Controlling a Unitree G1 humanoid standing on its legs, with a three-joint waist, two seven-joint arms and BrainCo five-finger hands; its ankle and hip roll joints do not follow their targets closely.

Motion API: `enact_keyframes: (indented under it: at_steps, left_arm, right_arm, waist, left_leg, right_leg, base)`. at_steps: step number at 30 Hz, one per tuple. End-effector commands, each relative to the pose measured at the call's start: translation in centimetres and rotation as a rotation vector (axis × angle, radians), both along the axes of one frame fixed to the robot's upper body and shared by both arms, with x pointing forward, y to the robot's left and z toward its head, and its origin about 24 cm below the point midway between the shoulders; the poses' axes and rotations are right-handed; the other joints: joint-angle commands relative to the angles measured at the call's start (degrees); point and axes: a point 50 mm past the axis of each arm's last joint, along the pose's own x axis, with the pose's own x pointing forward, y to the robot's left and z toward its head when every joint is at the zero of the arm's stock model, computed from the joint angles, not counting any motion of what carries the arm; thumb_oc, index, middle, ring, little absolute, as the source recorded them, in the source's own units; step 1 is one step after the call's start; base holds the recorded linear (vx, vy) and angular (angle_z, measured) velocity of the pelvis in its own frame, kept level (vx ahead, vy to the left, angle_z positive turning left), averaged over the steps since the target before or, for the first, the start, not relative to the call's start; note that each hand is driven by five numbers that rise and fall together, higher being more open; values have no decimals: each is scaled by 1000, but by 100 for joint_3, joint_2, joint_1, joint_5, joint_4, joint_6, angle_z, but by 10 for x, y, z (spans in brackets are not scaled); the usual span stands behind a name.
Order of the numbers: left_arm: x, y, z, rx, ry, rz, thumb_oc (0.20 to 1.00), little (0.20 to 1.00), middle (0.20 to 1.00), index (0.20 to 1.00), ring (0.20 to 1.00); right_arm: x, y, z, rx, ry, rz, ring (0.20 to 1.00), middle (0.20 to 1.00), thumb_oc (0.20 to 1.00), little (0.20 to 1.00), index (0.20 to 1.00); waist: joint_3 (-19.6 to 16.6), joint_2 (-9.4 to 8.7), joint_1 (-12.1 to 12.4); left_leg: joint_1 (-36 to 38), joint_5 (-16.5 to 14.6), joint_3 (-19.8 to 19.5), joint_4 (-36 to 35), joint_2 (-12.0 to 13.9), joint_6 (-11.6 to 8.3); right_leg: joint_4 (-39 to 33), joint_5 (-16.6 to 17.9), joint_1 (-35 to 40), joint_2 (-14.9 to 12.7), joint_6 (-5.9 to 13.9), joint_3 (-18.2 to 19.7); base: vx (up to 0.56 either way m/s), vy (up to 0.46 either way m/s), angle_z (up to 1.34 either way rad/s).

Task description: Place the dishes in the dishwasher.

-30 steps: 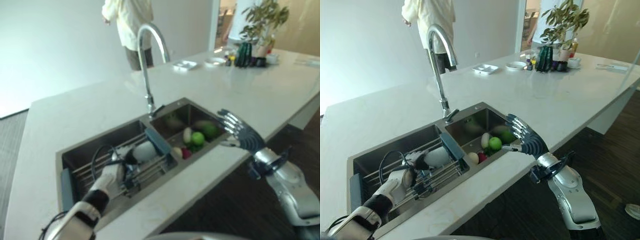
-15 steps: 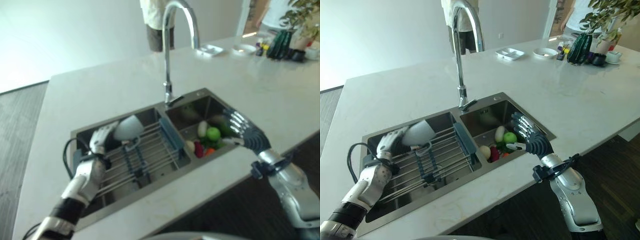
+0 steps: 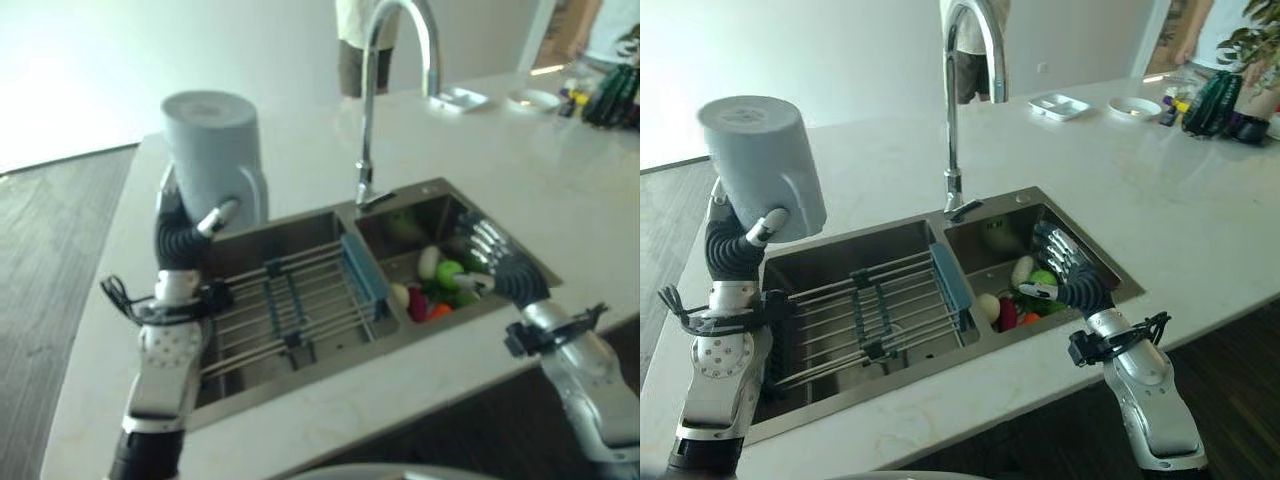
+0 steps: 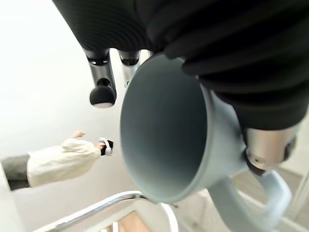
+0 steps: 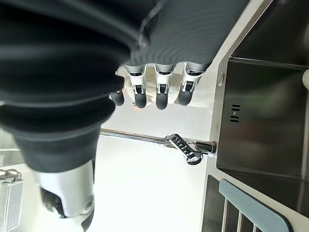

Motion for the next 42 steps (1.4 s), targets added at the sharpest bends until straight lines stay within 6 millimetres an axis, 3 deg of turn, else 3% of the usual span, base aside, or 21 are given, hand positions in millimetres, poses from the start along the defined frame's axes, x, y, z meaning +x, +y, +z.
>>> enact_keyframes:
  at_steps: [1,7,10,11,12,15,16,17,18,20,23,25,26,28,29,30,31,34,38,40,42]
  left_arm:
    - [-10,8,34,-33,-194,-120,200,200,200,200,200]
    - [-22,7,20,-172,-178,-276,200,200,200,200,200]
    - [-25,8,17,-205,-196,-315,200,200,200,200,200]
    - [-24,7,20,-209,-213,-338,200,200,200,200,200]
    - [-23,6,21,-211,-218,-348,200,200,200,200,200]
    - [-15,2,25,-229,-239,-377,200,200,200,200,200]
    - [-10,-1,25,-244,-237,-387,200,200,200,200,200]
    - [-3,-4,24,-278,-221,-437,200,200,200,200,200]
    - [-1,-5,24,-284,-218,-447,200,200,200,200,200]
    - [-1,-6,24,-280,-217,-455,200,200,200,200,200]
    - [-5,-5,24,-268,-202,-457,200,200,200,200,200]
    - [-6,-7,26,-257,-178,-454,200,200,200,200,200]
    - [-5,-8,26,-258,-171,-452,200,200,200,200,200]
    - [-4,-10,28,-258,-158,-457,200,200,200,200,200]
    - [-2,-12,28,-255,-154,-479,200,200,200,200,200]
    - [-1,-14,28,-254,-151,-495,200,200,200,200,200]
    - [-1,-19,24,-267,-142,-542,200,200,200,200,200]
    - [-4,-27,24,-274,-140,-549,200,200,200,200,200]
    - [-5,-26,24,-296,-139,-558,200,200,200,200,200]
    - [-6,-23,22,-299,-133,-562,200,200,200,200,200]
    - [-6,-25,20,-310,-122,-582,200,200,200,200,200]
  right_arm:
    - [-7,2,42,43,-264,-20,1000,1000,1000,1000,1000]
    - [-13,1,48,47,-324,-57,1000,1000,1000,1000,1000]
    - [-12,-11,54,30,-358,-72,1000,1000,1000,1000,1000]
    - [-14,-17,57,28,-385,-89,1000,1000,1000,1000,1000]
    - [-14,-20,58,28,-393,-95,1000,1000,1000,1000,1000]
    - [-12,-24,62,21,-420,-121,1000,1000,1000,1000,1000]
    - [-10,-27,63,19,-431,-140,1000,1000,1000,1000,1000]
    - [-8,-28,63,15,-439,-170,1000,1000,1000,1000,1000]
    - [-7,-29,63,15,-443,-177,1000,1000,1000,1000,1000]
    - [-5,-26,65,27,-449,-179,1000,1000,1000,1000,1000]
    - [-3,-19,61,34,-439,-164,1000,1000,1000,1000,1000]
    - [-2,-4,57,45,-434,-135,1000,1000,1000,1000,1000]
    - [-1,0,56,48,-434,-132,1000,1000,1000,1000,1000]
    - [0,3,55,59,-429,-133,1000,1000,1000,1000,1000]
    - [-3,0,54,62,-428,-141,1000,1000,1000,1000,1000]
    - [-4,-2,53,61,-429,-152,1000,1000,1000,1000,1000]
    - [-11,-13,54,50,-430,-179,1000,1000,1000,1000,1000]
    - [-17,-14,57,54,-431,-168,1000,1000,1000,1000,1000]
    - [-17,-7,56,59,-445,-153,1000,1000,1000,1000,1000]
    - [-11,-4,57,62,-444,-154,1000,1000,1000,1000,1000]
    - [-7,-1,57,61,-440,-175,1000,1000,1000,1000,1000]
  waist:
    - [-7,-203,-16]
    - [156,-115,209]
    - [292,-202,102]
    - [302,-300,-25]
    - [294,-308,-88]
    - [204,-238,-325]
    - [153,-186,-427]
    - [109,-122,-488]
    - [99,-88,-510]
    - [144,-92,-484]
    - [199,-71,-230]
    - [287,-124,38]
    - [318,-132,73]
    - [350,-130,59]
    - [361,-139,-66]
    - [364,-138,-112]
    - [344,-149,-250]
    - [245,-221,-258]
    - [222,-266,-94]
    - [197,-253,75]
    - [171,-232,158]
  left_leg:
    - [2,-91,-327,8,217,-71]
    - [-460,366,-378,8,571,-363]
    - [-188,210,231,218,408,-236]
    - [-75,36,527,753,349,-126]
    - [-24,-35,581,910,348,-110]
    - [381,-2,928,984,500,-205]
    - [590,81,1252,850,605,-275]
    - [868,-145,1435,369,550,-332]
    - [953,-163,1506,112,501,-328]
    - [921,-330,1502,25,342,-228]
    - [755,-561,1066,8,-28,-132]
    - [676,-772,783,8,-349,-6]
    - [660,-786,699,8,-396,16]
    - [574,-790,354,8,-479,119]
    - [491,-772,-5,8,-545,244]
    - [459,-750,-147,8,-567,296]
    - [275,-501,-720,8,-633,435]
    - [150,-397,-1301,8,-787,521]
    - [44,-281,-1761,8,-854,533]
    - [-20,-213,-1903,8,-818,465]
    - [-84,-159,-1701,8,-732,375]
  right_leg:
    - [20,-530,265,140,-202,-29]
    - [20,-682,336,325,-307,-269]
    - [20,-557,277,211,-332,-497]
    - [20,-369,111,102,-336,-642]
    - [20,-320,59,76,-337,-721]
    - [20,-157,-99,21,-369,-1116]
    - [20,-70,-166,-33,-368,-1362]
    - [29,-15,-204,-146,-243,-1565]
    - [45,57,-264,-214,-162,-1636]
    - [85,334,-420,-423,-19,-1849]
    - [115,652,-535,-784,201,-1994]
    - [163,1057,-571,-1227,358,-2189]
    - [179,1087,-564,-1276,373,-2173]
    - [271,978,-604,-1177,333,-1730]
    - [409,772,-646,-916,255,-958]
    - [512,604,-649,-754,206,-618]
    - [827,-46,-569,4,-35,510]
    - [818,-386,-371,621,-269,1191]
    - [777,-425,-267,725,-347,1156]
    - [488,-520,-71,754,-436,947]
    - [210,-482,91,701,-441,700]
  base:
    - [-35,-149,29]
    - [-84,-138,37]
    - [-299,56,108]
    - [-358,97,72]
    - [-371,125,48]
    - [-295,259,72]
    - [-264,429,126]
    - [-263,497,174]
    - [-159,400,251]
    - [-196,388,244]
    - [-103,424,119]
    - [-63,496,67]
    - [-44,406,32]
    - [1,315,71]
    - [46,263,106]
    - [47,287,207]
    - [54,210,257]
    - [54,73,235]
    - [22,-138,106]
    - [-10,-199,83]
    - [-46,-75,84]
